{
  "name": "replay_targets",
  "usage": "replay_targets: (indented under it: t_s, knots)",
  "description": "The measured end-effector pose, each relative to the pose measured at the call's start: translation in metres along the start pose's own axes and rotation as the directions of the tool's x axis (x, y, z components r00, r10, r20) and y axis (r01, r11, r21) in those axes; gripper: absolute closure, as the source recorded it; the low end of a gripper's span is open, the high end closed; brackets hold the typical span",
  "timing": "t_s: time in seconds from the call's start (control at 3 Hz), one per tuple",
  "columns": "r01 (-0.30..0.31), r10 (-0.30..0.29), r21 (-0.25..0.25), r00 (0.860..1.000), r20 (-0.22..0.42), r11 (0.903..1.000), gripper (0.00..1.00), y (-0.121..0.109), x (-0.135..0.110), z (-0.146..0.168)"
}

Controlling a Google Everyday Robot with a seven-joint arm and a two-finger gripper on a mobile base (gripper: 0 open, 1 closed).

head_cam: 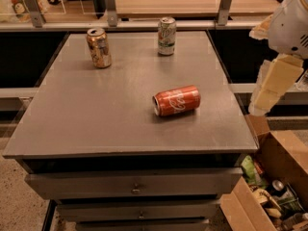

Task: Pick 7up can

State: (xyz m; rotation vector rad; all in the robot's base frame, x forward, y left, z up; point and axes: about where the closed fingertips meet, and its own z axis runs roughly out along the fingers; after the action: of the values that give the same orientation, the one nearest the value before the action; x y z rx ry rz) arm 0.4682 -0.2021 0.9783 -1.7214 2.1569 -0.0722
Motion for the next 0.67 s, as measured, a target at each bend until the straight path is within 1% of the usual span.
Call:
replay_targets:
  t_s: [0.33, 0.67]
  knots:
    - [-0.006, 0.005, 0.004, 0.999, 0.047, 1.0, 0.0, -0.038, -0.016, 0.025]
    - [-0.039, 0.036, 0.044, 0.996, 0.076, 0.9983, 0.0, -0.075, -0.026, 0.047]
